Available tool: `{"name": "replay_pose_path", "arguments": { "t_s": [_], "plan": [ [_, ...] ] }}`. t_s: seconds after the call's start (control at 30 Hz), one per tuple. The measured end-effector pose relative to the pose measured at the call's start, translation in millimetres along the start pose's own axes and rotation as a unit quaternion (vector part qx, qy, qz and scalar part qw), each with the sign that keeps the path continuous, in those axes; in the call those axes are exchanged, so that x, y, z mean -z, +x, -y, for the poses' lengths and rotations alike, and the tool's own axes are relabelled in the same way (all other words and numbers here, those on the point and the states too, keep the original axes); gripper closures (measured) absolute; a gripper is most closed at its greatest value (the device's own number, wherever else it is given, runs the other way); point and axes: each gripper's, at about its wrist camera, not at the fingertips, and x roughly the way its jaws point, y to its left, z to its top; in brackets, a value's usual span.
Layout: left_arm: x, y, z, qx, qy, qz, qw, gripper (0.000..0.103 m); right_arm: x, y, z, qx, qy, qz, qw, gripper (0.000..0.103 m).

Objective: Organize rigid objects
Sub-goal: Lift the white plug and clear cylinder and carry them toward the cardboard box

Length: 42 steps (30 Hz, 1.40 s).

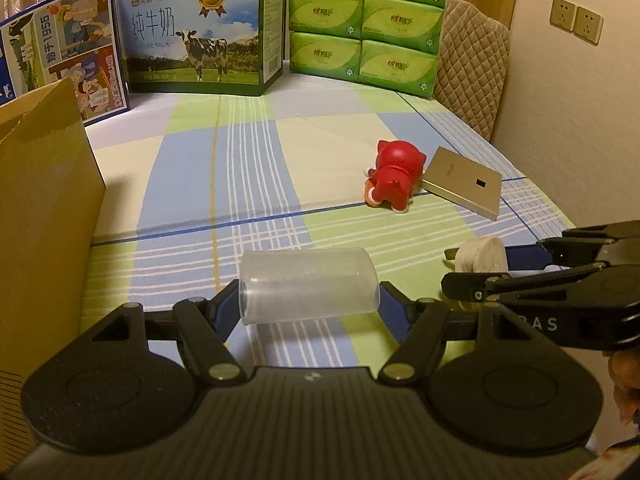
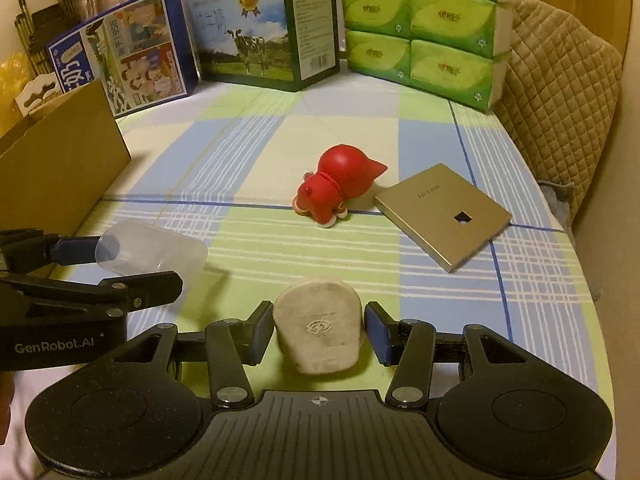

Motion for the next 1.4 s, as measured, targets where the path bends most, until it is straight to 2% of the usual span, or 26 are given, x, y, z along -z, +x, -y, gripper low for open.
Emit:
{"name": "replay_pose_path", "arguments": {
  "t_s": [0.13, 0.3, 0.53, 0.57, 0.6, 0.77, 0.97, 1.2, 1.4],
  "plan": [
    [1, 1, 2, 0.003, 0.002, -0.001, 1.0000, 0.035, -2, -1, -2, 0.007, -0.005, -0.002, 1.000, 0.058],
    [1, -1, 2, -0.002, 0.007, 0.006, 1.0000, 0.035, -7, -9, -4, 0.017, -0.003, 0.022, 1.000, 0.059],
    [0, -2, 3, -0.003, 0.010, 0.010, 0.9999, 0.035, -10, -13, -1, 0.021, 0.006, 0.032, 0.999, 0.059],
    [0, -3, 3, -0.003, 0.010, 0.011, 0.9999, 0.035, -10, -14, -1, 0.020, 0.007, 0.036, 0.999, 0.065],
    [0, -3, 4, -0.003, 0.010, 0.011, 0.9999, 0.035, -11, -16, -1, 0.021, 0.008, 0.040, 0.999, 0.065],
    [1, -3, 4, -0.001, 0.010, 0.010, 0.9999, 0.035, -10, -17, 1, 0.023, 0.013, 0.040, 0.999, 0.065],
    [0, -5, 3, 0.001, 0.010, 0.016, 0.9998, 0.035, -12, -24, -1, 0.024, 0.015, 0.062, 0.998, 0.065],
    [-4, -15, 5, 0.001, 0.010, 0.024, 0.9997, 0.035, -13, -31, -5, 0.028, 0.017, 0.073, 0.997, 0.065],
    [-15, -40, 10, 0.002, 0.010, 0.043, 0.9990, 0.036, -7, -52, -9, 0.032, 0.047, 0.081, 0.995, 0.065]
  ]
}}
